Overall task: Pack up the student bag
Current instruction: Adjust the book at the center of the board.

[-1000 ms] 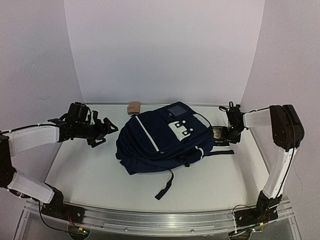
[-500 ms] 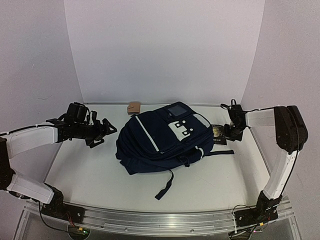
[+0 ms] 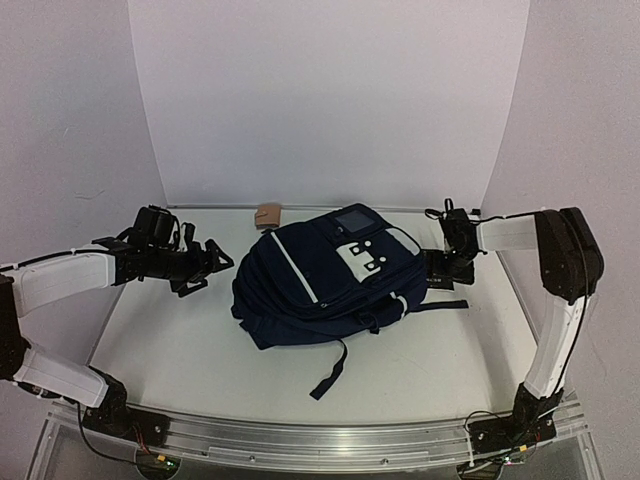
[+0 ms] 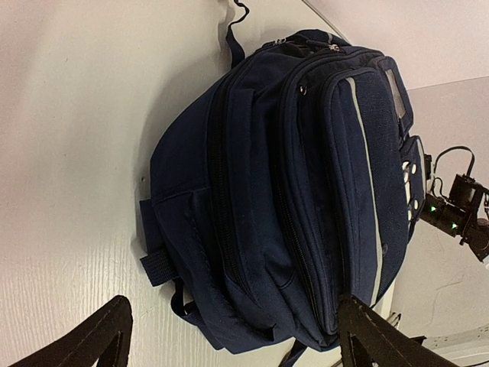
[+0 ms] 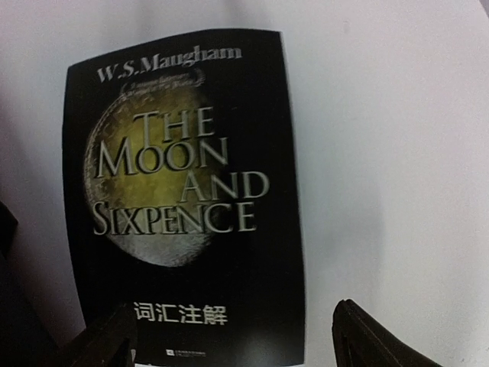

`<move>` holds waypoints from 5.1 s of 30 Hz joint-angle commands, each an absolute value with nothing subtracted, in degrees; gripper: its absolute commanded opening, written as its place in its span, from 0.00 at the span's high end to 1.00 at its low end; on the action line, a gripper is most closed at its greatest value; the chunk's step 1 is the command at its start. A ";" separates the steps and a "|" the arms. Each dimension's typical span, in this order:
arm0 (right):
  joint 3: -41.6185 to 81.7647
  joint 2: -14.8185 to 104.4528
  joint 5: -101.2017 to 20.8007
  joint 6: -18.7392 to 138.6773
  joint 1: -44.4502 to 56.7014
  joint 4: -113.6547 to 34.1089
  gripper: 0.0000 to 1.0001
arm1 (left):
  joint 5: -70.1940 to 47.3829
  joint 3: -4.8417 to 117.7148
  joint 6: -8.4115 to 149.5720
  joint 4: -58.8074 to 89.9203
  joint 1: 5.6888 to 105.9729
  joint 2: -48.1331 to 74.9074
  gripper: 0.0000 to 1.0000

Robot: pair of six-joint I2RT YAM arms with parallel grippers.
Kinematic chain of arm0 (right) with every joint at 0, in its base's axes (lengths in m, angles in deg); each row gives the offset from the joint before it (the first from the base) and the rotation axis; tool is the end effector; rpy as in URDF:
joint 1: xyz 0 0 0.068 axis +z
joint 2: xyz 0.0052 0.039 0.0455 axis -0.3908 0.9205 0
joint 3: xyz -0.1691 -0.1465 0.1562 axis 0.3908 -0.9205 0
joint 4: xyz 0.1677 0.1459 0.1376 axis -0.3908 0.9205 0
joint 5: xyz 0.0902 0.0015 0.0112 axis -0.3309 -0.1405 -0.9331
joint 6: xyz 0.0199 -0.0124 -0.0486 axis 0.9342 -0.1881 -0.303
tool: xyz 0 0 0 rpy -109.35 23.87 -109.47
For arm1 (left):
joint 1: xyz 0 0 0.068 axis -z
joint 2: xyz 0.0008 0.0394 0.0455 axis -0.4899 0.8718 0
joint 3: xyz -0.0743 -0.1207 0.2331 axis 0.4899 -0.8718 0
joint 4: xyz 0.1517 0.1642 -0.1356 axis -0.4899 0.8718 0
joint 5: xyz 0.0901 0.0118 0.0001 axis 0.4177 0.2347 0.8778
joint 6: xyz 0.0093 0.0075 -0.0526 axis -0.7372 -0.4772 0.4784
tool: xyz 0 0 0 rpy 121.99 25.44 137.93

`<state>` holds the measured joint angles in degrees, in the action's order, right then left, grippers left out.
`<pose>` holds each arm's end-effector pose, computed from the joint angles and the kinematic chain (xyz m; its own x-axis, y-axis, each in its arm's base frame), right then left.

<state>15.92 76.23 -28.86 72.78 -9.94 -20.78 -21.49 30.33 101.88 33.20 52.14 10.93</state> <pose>0.3893 0.0880 0.1465 -0.8648 0.1433 -0.4813 0.1016 0.9885 0.1118 0.2425 -0.1140 0.2359 -0.8518 -0.3425 -0.3964 0.0034 0.7531 -0.6579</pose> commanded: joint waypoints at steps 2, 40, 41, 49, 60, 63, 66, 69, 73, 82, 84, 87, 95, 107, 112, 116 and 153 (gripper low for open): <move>20.16 80.18 -26.76 72.51 -8.95 -18.63 0.04 | -20.76 31.39 100.76 34.05 51.83 8.85 0.07; 19.41 83.27 -23.76 76.33 -10.92 -15.29 1.00 | -17.65 28.12 99.56 37.02 51.83 2.82 0.06; 18.97 82.89 -23.48 76.19 -11.44 -15.13 1.00 | -17.72 28.19 99.49 36.97 51.83 2.95 0.06; 16.28 79.59 -22.98 74.58 -14.94 -14.20 1.00 | -18.13 27.96 99.34 36.02 51.84 3.52 0.06; 16.61 70.87 -24.20 73.38 -17.98 -10.28 0.79 | -18.21 29.35 98.72 36.60 51.85 4.04 0.06; 18.32 68.28 -26.38 73.37 -17.26 -9.23 0.46 | -18.09 29.48 98.83 36.63 51.83 3.93 0.06; 20.86 68.90 -28.97 73.18 -15.67 -8.06 0.25 | -18.08 29.53 98.95 36.49 51.83 4.03 0.06; 22.86 71.14 -30.07 73.19 -13.70 -7.86 0.07 | -18.17 29.53 99.07 36.47 51.83 4.06 0.06; 24.55 75.30 -33.62 73.18 -12.93 -8.02 0.02 | -17.98 29.44 99.02 36.87 51.83 3.39 0.06; 26.68 81.57 -29.37 73.85 -12.91 -7.64 0.02 | -17.21 28.48 98.81 37.33 51.83 1.86 0.05; 26.97 82.65 -29.18 73.86 -12.93 -7.67 0.02 | -17.20 28.43 98.77 37.38 51.84 1.72 0.05; 27.84 84.90 -28.81 73.87 -12.95 -7.39 0.02 | -17.05 28.45 98.53 37.56 51.83 1.32 0.05; 28.49 88.48 -26.12 73.89 -12.89 -5.77 0.02 | -16.43 27.88 98.68 37.87 51.83 0.02 0.05; 27.92 92.06 -29.04 71.77 -13.16 -4.49 0.31 | -15.92 27.38 98.54 38.48 51.83 -1.40 0.05; 27.30 92.08 -30.75 71.11 -13.85 -4.54 0.39 | -15.37 26.91 98.55 38.84 51.85 -2.43 0.05; 27.08 92.00 -32.05 70.49 -14.32 -4.69 0.49 | -15.16 26.77 98.53 38.87 51.85 -2.76 0.05; 16.52 68.32 -31.44 74.89 -9.45 -3.17 0.93 | -15.16 30.46 96.69 41.23 51.85 -1.95 0.05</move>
